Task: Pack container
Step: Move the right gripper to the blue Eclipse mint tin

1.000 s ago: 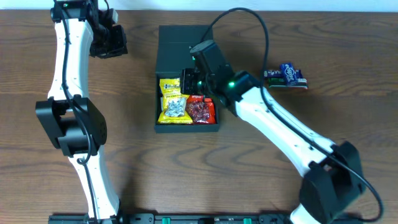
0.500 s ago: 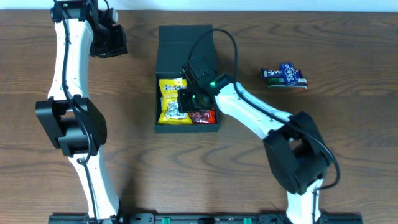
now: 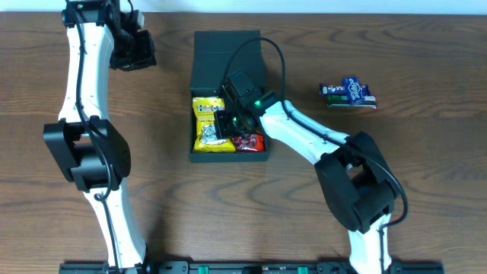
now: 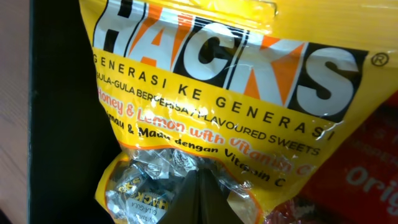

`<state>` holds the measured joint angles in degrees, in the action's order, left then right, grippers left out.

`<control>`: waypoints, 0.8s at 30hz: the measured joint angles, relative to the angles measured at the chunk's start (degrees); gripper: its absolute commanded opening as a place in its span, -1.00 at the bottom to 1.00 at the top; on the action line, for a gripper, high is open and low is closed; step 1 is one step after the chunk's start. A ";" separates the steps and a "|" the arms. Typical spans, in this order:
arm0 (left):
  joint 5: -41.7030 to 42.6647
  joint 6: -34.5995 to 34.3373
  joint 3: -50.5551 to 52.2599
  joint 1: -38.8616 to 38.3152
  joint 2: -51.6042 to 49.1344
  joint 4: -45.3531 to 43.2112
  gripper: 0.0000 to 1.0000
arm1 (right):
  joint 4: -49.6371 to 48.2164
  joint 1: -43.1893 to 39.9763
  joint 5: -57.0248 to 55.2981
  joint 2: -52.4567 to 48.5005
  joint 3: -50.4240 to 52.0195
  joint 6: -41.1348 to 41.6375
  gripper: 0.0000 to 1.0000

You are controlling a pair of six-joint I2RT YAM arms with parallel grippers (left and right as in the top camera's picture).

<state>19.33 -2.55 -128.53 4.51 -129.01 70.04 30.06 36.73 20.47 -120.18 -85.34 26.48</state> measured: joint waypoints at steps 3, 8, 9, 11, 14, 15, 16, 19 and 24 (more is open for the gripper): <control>0.00 0.00 0.00 0.00 0.00 0.00 -0.58 | 2.49 -1.03 0.83 0.24 -0.96 -0.42 -0.97; 0.00 0.00 0.00 0.00 0.00 0.00 -0.56 | 3.52 -5.53 0.50 7.04 -3.45 -1.27 0.25; 0.00 0.02 0.00 0.00 0.00 0.00 -0.55 | 3.48 -6.51 0.02 9.27 -4.42 -1.77 0.40; -0.02 0.02 0.00 0.00 0.00 0.00 -0.53 | 3.23 -8.66 -1.62 14.80 -6.51 -3.10 0.75; -0.02 0.00 0.00 0.00 0.00 0.00 -0.52 | 4.50 -12.28 -5.97 23.45 -8.74 -4.76 0.98; -0.02 0.00 0.00 0.00 0.00 0.00 -0.52 | 5.55 -13.92 -7.72 26.05 -9.27 -5.07 0.99; 0.00 0.00 0.00 0.00 0.00 0.00 -0.53 | 6.64 -15.41 -9.18 27.76 -9.55 -5.11 0.98; 0.00 0.00 0.00 0.00 0.00 0.00 -0.51 | 10.47 -21.07 -13.70 29.62 -9.79 -4.20 0.98; 0.00 0.00 0.00 0.00 0.00 0.00 -0.51 | 15.41 -28.55 -19.28 23.93 -8.59 -3.48 0.98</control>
<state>19.33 -2.55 -128.53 4.51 -129.01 70.04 45.47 8.19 1.19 -96.25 -93.93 23.00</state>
